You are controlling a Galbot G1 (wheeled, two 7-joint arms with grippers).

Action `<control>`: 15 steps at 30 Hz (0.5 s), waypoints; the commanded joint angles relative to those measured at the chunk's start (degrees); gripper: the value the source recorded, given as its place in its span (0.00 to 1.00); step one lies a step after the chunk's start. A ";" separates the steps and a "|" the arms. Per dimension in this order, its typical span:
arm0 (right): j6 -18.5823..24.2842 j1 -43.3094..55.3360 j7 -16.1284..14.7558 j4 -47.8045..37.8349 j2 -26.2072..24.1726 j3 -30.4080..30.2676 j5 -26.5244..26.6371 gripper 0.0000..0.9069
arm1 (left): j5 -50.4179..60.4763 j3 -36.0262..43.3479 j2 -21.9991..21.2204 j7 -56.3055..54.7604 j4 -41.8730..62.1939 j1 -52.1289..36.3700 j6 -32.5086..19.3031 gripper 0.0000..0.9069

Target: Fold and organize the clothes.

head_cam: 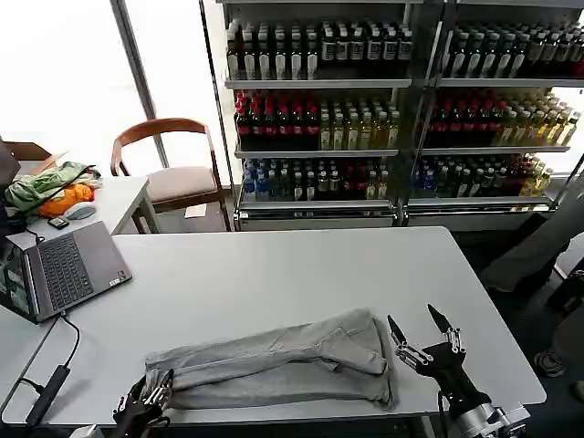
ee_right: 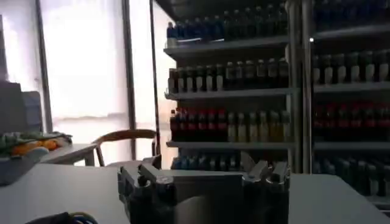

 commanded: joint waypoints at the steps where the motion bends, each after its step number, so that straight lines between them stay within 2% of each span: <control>1: 0.03 0.30 0.00 0.04 -0.15 0.02 0.77 1.00 | -0.32 1.00 -0.89 -0.05 0.91 -0.10 -1.03 0.00; 9: -0.63 1.09 0.31 0.28 -0.43 0.07 2.20 1.00 | -0.11 1.69 -1.03 0.02 1.63 -0.81 -1.92 0.00; 15: -0.95 1.29 0.32 0.46 -0.54 -0.22 2.69 1.00 | -1.35 0.68 2.38 0.37 3.13 -3.73 -1.99 0.00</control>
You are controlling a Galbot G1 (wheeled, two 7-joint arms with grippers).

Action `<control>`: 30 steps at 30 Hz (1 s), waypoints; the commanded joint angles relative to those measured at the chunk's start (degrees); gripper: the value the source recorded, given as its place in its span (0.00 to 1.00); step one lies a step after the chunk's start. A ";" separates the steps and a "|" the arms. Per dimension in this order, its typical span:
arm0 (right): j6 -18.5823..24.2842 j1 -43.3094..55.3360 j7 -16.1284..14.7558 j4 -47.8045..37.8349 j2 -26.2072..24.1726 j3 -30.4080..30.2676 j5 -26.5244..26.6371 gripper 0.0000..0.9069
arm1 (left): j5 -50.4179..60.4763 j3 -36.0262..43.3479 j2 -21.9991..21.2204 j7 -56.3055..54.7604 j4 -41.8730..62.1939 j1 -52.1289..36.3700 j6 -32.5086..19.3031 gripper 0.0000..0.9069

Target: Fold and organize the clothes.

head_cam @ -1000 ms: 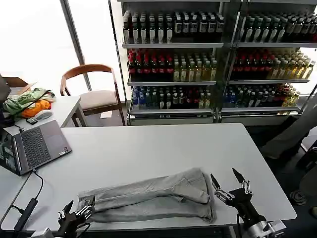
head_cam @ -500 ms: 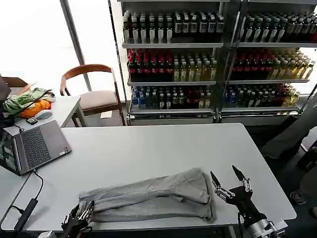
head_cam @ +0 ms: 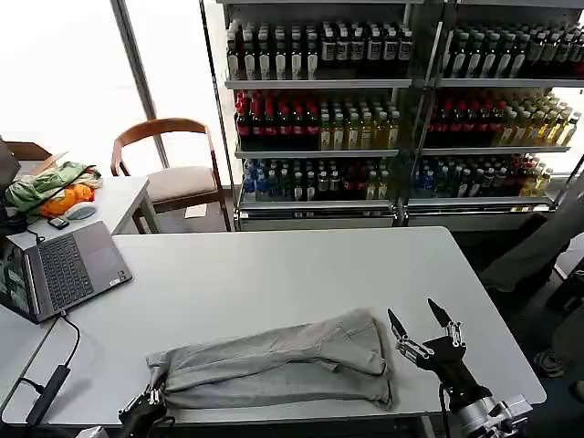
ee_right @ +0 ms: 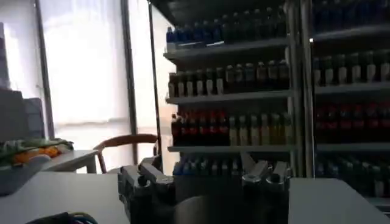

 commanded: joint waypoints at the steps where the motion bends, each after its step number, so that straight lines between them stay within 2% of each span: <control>1: -0.02 0.21 -0.01 0.05 -0.13 -0.33 0.56 1.00 | -1.50 -1.30 4.37 0.09 2.74 -4.06 -0.04 0.00; 10: -0.08 0.33 -0.06 0.24 -0.40 -0.48 0.56 1.00 | -6.91 -5.34 15.56 1.64 8.68 -8.52 1.34 0.00; 24: -0.16 0.90 -0.06 0.15 -1.02 -0.80 0.81 1.00 | -12.08 -16.89 26.27 5.06 18.59 -12.32 2.87 0.00; 30: -0.16 1.09 -0.07 0.00 -1.11 -1.07 0.91 1.00 | -11.97 -21.76 27.88 6.07 19.09 -10.52 3.35 0.00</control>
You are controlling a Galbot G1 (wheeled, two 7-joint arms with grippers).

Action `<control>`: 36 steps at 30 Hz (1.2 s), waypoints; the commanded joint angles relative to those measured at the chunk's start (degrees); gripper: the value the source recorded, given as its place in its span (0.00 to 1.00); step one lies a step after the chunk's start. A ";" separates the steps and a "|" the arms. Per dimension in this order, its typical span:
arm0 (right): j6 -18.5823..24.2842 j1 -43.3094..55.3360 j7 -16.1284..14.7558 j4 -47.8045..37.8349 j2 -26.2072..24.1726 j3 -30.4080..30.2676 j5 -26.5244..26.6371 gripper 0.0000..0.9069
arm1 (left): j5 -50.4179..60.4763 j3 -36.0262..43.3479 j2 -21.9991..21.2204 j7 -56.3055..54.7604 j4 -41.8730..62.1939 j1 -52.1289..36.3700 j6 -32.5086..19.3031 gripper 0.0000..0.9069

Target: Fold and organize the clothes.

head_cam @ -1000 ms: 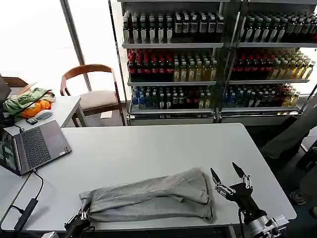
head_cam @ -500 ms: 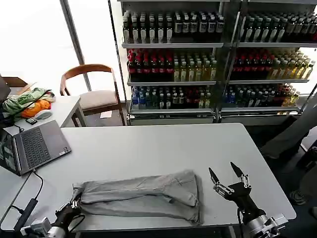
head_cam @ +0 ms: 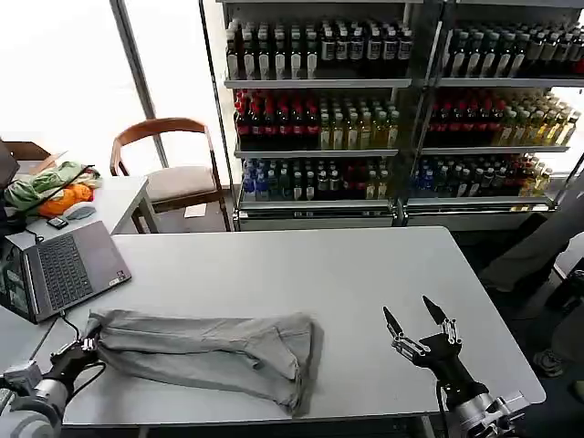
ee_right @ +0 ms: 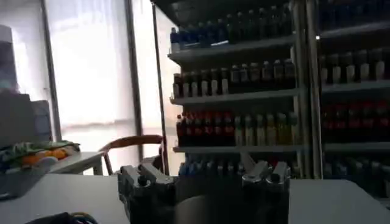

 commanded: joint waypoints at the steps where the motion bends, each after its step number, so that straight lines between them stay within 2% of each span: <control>1: 0.01 0.17 -0.02 -0.16 -0.03 -0.31 0.05 1.00 | -1.58 -10.49 7.66 2.22 5.53 0.05 0.88 0.00; 5: -0.01 0.29 0.02 -0.07 0.07 -0.56 0.03 1.00 | -0.72 -12.23 7.99 2.52 4.67 1.20 1.30 0.00; 13: 0.00 -0.07 0.02 0.06 0.12 -0.60 -0.09 1.00 | -1.52 -10.51 5.26 0.40 -7.82 2.65 2.53 0.00; 18: 0.00 -0.63 0.03 0.37 0.11 -0.23 -0.20 1.00 | -2.76 -5.66 4.48 -2.53 -15.12 1.32 3.11 0.00; 26: 0.01 -1.94 -0.03 0.66 1.09 0.49 -1.03 1.00 | -6.49 2.56 7.43 -6.18 -20.29 1.29 3.22 0.00; 32: -0.32 -2.49 0.00 0.67 2.23 0.32 -2.39 1.00 | -6.88 12.47 10.03 -8.76 -23.05 -1.10 3.12 0.00; 36: -0.41 -3.10 -0.02 0.82 2.94 0.45 -2.95 1.00 | -6.89 16.89 9.86 -9.87 -24.82 -2.45 3.68 0.00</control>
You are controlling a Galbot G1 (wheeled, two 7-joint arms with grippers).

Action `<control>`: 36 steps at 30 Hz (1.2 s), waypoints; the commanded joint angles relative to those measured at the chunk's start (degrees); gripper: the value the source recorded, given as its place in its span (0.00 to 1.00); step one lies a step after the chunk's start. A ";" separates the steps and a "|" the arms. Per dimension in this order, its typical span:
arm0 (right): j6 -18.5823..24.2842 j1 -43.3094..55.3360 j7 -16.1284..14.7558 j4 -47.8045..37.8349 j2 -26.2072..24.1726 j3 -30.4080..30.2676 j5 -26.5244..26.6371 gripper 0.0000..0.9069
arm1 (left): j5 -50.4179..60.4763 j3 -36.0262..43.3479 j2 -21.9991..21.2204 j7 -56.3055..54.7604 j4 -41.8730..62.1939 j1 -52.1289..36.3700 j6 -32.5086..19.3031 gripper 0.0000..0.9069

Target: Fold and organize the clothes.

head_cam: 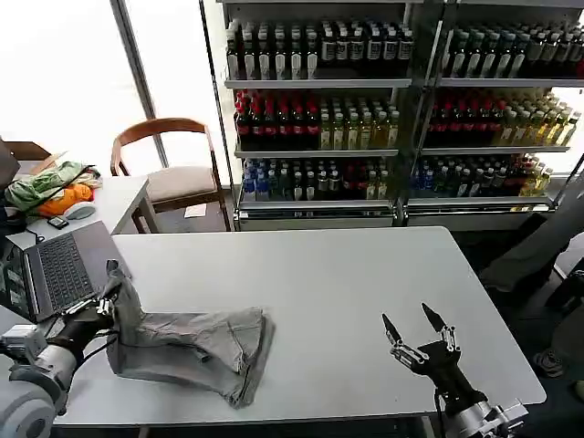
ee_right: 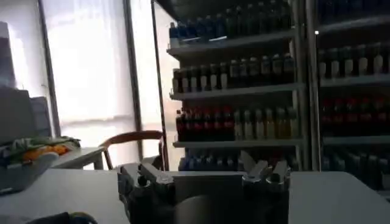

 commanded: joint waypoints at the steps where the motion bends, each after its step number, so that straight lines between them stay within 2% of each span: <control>1: 0.02 -0.91 -0.03 0.22 1.16 0.24 -1.12 1.00 | -1.10 16.90 1.82 -4.33 -7.92 -3.31 0.78 0.00; 9: -0.12 -2.32 -0.05 0.74 1.58 1.12 -1.44 1.00 | -0.60 26.15 0.24 -5.15 -7.92 -6.83 1.49 0.00; 15: -0.34 -2.53 -0.04 0.74 2.18 0.95 -1.99 1.00 | 1.83 35.20 -3.21 -5.49 -4.05 -13.59 1.26 0.00; 21: -0.33 -3.22 -0.11 0.97 2.37 1.65 -2.12 1.00 | 2.23 40.02 -5.83 -5.60 0.34 -19.07 1.80 0.00; 23: -0.33 -3.43 -0.13 1.09 2.36 1.89 -2.10 1.00 | 2.59 41.07 -6.51 -5.51 1.28 -20.05 2.12 0.37; 24: -0.33 -3.48 -0.12 1.10 2.35 2.00 -2.06 1.00 | 2.68 41.74 -6.92 -5.40 1.45 -20.26 2.44 0.62; 25: -0.31 -3.49 -0.13 1.09 2.34 2.14 -2.05 1.00 | 3.03 42.14 -7.24 -5.31 1.67 -20.39 3.39 0.94; 26: -0.32 -3.47 -0.12 1.09 2.35 2.17 -2.02 1.00 | 3.42 42.33 -7.43 -5.10 1.86 -20.42 3.73 1.00; 36: -0.37 -2.98 -0.11 1.24 2.55 1.80 -2.00 1.00 | 4.33 40.35 -7.36 -3.08 0.33 -18.45 4.69 1.00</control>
